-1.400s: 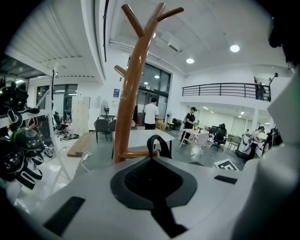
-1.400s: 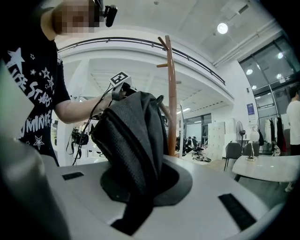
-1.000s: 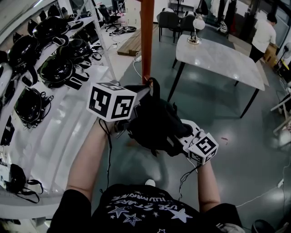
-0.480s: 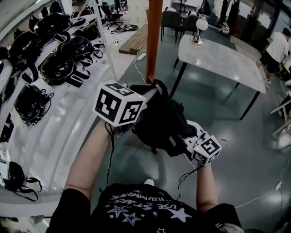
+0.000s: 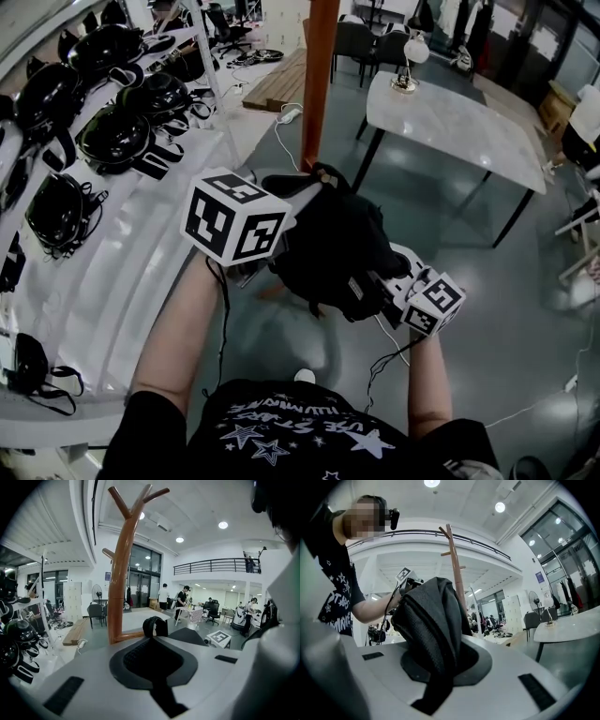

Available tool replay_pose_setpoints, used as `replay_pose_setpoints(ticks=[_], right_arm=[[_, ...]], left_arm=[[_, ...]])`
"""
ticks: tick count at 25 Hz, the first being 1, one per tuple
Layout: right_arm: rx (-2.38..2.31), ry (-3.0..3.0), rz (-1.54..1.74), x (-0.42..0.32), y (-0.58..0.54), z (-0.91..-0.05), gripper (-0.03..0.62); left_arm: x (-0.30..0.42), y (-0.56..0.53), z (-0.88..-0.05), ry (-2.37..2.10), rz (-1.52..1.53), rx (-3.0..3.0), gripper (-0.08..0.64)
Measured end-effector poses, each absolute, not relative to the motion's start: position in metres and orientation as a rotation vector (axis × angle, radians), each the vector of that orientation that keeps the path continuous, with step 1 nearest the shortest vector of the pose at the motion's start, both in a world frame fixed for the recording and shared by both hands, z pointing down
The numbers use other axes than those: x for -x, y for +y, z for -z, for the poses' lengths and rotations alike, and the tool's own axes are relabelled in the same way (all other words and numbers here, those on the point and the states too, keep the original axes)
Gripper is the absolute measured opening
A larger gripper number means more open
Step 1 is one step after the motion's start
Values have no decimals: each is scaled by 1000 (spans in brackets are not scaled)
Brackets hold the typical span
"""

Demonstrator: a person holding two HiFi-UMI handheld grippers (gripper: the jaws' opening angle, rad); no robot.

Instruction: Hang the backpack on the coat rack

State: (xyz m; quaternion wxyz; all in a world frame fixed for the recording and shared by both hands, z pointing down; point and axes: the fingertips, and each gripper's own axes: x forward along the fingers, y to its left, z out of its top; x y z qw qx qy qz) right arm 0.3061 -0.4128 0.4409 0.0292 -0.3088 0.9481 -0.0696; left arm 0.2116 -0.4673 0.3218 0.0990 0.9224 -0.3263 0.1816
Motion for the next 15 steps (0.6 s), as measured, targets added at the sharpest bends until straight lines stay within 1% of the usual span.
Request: replay_pose_setpoints(ticks=[4,7,8,15], right_arm=[[909,2913,277,-310,-420,-439,54],[892,2903,323,-310,-427,-442,54],[890,2906,333,-309,-429,-443,54],[879,2921,373,-298,-440,-452,54]], left_arm=[[-208,-461,-317,-909,-548,-2757,42],[-203,-456,-317,-880,-559,-2778,113],[-202,-455,-317,-878,-560,-2781,125],[-190,-454,-324,-927,-525,-2780,132]])
